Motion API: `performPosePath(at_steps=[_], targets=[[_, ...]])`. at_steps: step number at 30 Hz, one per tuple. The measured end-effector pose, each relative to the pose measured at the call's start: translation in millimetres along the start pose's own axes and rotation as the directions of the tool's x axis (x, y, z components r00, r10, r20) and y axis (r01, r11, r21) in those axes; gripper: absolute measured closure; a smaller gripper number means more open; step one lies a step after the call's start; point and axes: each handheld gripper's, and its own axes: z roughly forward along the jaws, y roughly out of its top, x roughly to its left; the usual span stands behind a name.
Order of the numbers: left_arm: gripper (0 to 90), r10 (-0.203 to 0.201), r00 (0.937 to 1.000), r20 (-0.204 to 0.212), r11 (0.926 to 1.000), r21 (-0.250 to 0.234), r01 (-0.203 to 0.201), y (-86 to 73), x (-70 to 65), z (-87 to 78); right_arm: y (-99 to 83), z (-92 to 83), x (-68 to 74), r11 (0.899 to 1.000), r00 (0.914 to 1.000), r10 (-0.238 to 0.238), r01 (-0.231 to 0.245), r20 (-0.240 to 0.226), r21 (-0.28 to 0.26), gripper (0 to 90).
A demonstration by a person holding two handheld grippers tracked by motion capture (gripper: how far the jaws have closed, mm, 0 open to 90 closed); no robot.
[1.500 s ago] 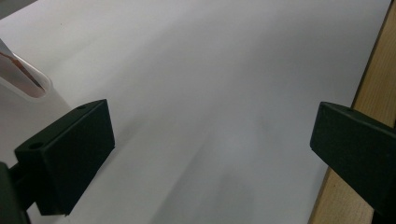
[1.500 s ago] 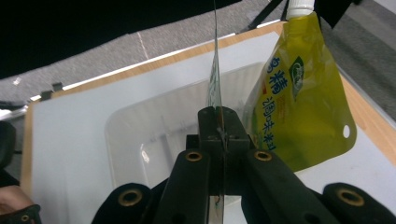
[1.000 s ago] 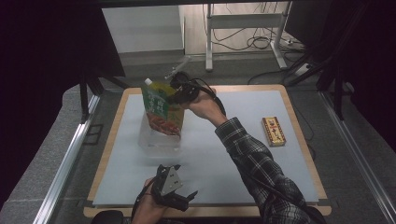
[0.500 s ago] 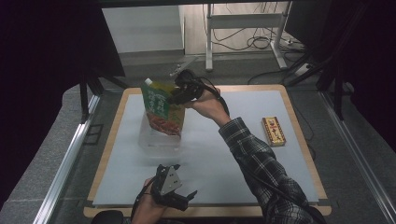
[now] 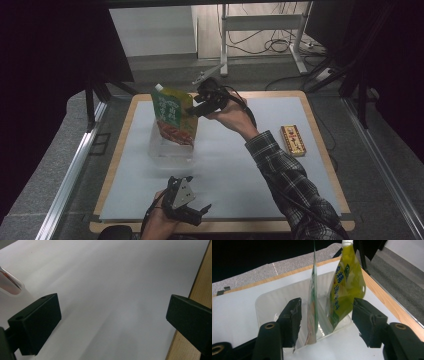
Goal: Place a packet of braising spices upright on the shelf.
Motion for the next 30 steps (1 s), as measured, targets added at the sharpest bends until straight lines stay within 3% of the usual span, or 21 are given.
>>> performPosePath(at_steps=[14,30], targets=[[0.0,0.009,1.0,0.0,1.0,0.003,-0.009,0.3,-0.5,0.0,-26.8,-20.3,-4.6,0.999,0.9988,0.025,-0.024,0.042,-0.035,33.3],[0.0,0.006,1.0,-0.003,1.0,-0.005,-0.006,0.9,-1.5,0.1,-73.8,-50.5,-20.4,0.996,0.9913,0.085,-0.08,0.101,-0.05,28.7]])
